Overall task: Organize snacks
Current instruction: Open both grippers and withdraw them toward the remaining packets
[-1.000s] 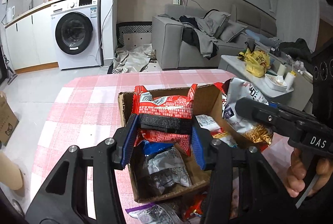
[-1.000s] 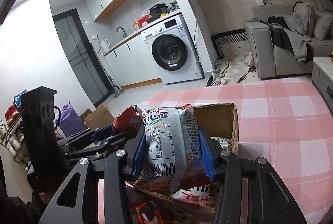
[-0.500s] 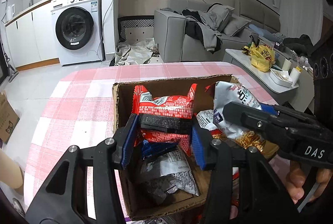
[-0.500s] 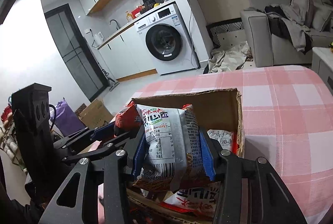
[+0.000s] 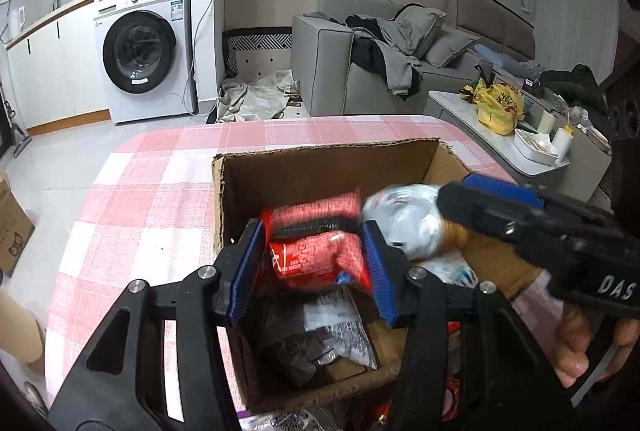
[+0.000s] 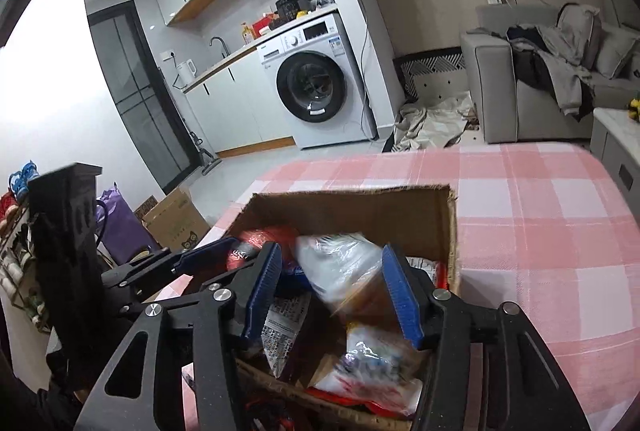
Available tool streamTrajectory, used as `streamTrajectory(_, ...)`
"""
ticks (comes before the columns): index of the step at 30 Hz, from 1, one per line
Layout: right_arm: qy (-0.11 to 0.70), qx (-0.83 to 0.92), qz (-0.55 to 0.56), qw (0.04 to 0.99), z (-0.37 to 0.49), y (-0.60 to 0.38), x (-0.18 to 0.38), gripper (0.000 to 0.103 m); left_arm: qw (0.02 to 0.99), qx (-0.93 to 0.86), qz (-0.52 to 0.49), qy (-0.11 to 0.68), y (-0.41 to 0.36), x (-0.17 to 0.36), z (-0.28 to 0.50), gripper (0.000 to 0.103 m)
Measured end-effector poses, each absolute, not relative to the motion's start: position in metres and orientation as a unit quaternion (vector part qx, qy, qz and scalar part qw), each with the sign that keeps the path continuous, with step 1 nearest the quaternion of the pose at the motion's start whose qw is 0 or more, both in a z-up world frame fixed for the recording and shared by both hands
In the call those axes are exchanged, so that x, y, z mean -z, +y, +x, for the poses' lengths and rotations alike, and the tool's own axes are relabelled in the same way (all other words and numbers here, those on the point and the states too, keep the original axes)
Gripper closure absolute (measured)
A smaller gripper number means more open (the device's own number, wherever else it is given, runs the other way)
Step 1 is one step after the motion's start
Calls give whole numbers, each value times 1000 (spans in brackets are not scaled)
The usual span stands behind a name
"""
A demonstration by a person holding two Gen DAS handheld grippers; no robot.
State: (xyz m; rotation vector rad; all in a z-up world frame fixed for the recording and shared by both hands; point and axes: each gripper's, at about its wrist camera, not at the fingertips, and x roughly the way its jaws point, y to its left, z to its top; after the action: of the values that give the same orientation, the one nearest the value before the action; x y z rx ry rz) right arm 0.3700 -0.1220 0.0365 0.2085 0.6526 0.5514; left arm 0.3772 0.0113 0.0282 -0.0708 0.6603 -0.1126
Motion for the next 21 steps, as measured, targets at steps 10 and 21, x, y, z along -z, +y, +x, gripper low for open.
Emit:
streamTrajectory(10, 310, -240, 77, 917, 333, -146, -56, 0, 948, 43, -23, 314, 16, -48, 338, 2)
streamTrajectory(21, 324, -217, 62, 919, 295, -157, -55, 0, 952, 12, -36, 303, 42, -55, 259, 1)
